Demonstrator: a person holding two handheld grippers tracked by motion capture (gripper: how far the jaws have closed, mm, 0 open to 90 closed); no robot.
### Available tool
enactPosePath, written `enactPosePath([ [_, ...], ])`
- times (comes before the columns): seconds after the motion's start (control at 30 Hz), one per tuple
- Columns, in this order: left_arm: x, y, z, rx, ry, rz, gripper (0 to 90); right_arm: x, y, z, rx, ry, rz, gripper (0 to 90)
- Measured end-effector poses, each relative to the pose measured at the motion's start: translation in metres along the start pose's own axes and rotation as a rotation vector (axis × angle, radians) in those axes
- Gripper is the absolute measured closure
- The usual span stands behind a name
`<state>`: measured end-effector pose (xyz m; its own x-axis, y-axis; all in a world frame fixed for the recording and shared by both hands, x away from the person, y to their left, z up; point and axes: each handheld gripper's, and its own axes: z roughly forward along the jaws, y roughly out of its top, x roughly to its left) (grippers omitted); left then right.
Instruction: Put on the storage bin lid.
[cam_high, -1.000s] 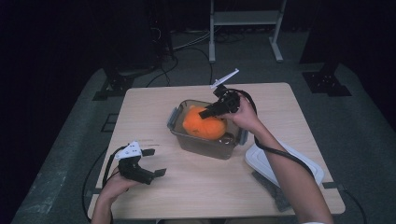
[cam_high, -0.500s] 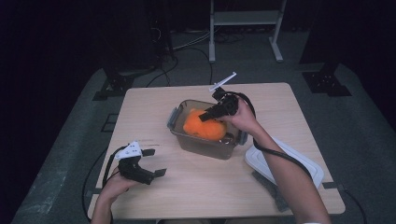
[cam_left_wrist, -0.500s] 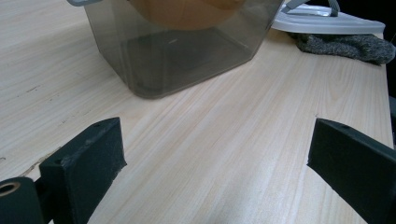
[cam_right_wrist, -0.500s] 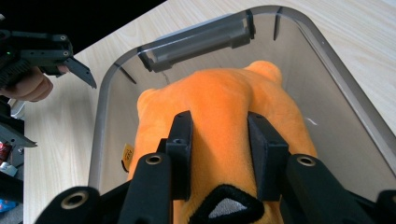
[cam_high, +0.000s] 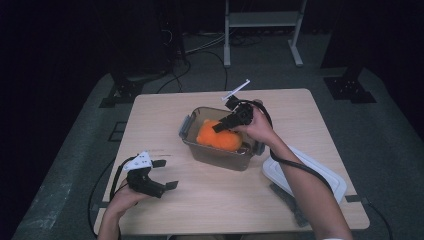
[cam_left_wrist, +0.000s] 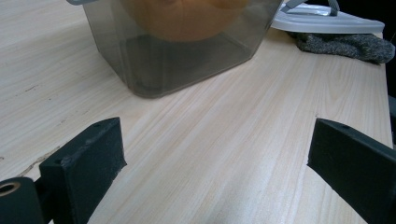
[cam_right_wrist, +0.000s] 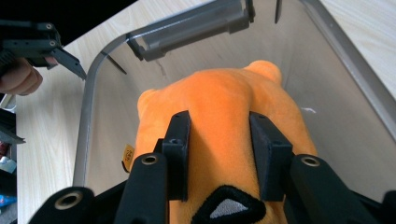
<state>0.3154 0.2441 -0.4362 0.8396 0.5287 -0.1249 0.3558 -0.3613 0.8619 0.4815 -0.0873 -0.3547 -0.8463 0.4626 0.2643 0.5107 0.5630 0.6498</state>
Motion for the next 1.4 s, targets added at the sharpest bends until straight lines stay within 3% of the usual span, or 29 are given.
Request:
enactPosePath([
  [0.47,-0.0006,0.0005,0.0008,0.003,-0.002,0.002,3.1,0.0022,-0.0012,0.0053,0.039,-0.004,0.002,60.2],
  [1.4,-0.0006,0.001,0.0,0.001,0.001,0.004,3.1,0.0036,-0.0025,0.0059,0.059,0.0,0.015,58.3],
])
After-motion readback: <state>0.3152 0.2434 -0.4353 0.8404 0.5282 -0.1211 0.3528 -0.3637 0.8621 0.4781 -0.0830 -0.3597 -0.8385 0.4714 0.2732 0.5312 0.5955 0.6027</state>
